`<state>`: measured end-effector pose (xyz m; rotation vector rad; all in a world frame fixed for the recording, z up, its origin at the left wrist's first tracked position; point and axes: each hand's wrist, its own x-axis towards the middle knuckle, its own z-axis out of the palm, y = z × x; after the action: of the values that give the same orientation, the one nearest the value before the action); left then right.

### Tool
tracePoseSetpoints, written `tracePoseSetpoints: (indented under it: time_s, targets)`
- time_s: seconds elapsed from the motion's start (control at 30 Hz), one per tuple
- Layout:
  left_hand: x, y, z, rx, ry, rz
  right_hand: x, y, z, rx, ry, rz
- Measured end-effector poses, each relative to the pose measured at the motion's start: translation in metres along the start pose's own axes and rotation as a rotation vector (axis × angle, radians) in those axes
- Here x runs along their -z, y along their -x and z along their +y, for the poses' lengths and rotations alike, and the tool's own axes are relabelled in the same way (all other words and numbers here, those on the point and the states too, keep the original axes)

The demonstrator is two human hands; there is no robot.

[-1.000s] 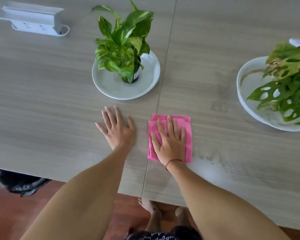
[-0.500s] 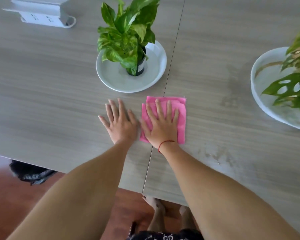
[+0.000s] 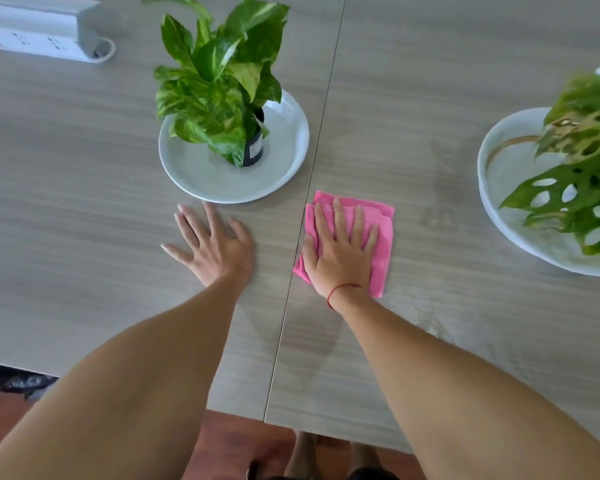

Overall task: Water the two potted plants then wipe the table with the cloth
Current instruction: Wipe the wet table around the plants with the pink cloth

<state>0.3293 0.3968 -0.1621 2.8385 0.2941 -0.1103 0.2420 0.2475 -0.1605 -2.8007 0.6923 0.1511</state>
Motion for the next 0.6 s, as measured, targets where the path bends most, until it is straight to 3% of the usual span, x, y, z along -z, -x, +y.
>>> tracePoseSetpoints:
  time_s: [0.27, 0.5, 0.6]
  targets:
    - [-0.005, -0.003, -0.002, -0.006, 0.017, 0.019, 0.001, -0.044, -0.027, 0.058, 0.008, -0.034]
    - [0.000, 0.000, -0.003, -0.005, 0.012, -0.013, -0.010, 0.014, -0.025, 0.265, 0.001, -0.034]
    - [0.003, 0.002, -0.004, -0.009, 0.012, -0.031, -0.006, 0.027, -0.007, 0.264, -0.034, -0.036]
